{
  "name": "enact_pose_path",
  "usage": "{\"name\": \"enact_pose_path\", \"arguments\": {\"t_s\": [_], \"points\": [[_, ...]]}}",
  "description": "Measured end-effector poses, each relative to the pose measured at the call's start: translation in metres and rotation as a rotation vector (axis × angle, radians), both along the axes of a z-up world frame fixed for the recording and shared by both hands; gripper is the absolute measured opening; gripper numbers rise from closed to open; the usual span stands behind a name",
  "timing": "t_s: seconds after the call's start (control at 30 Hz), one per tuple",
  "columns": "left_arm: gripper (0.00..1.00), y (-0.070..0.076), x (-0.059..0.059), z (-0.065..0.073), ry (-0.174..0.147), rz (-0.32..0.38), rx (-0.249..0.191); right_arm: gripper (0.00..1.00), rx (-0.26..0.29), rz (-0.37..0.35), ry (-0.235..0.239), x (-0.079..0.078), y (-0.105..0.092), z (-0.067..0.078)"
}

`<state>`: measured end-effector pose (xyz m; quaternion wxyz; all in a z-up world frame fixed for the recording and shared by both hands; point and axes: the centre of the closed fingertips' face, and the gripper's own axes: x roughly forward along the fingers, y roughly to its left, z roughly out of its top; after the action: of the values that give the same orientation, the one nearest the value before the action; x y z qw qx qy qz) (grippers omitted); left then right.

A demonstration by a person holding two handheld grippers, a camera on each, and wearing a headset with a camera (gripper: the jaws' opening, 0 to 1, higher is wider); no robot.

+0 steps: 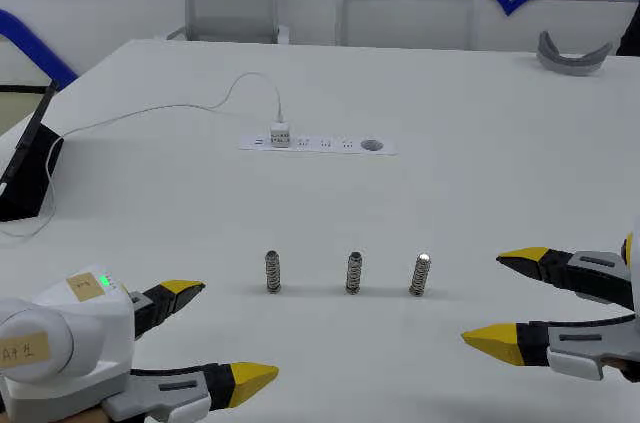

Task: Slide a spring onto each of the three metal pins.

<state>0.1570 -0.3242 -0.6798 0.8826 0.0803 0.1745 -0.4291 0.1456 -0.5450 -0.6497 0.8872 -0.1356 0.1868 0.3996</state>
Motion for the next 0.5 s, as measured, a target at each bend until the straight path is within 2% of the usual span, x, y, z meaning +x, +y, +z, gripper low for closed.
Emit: {"name": "enact_pose_path", "arguments": {"t_s": [0.5], "points": [[0.78, -0.0017, 0.0004, -0.0004, 0.001, -0.002, 0.000, 0.65, 0.008, -0.009, -0.003, 0.0003, -0.0010, 0.0005]]}}
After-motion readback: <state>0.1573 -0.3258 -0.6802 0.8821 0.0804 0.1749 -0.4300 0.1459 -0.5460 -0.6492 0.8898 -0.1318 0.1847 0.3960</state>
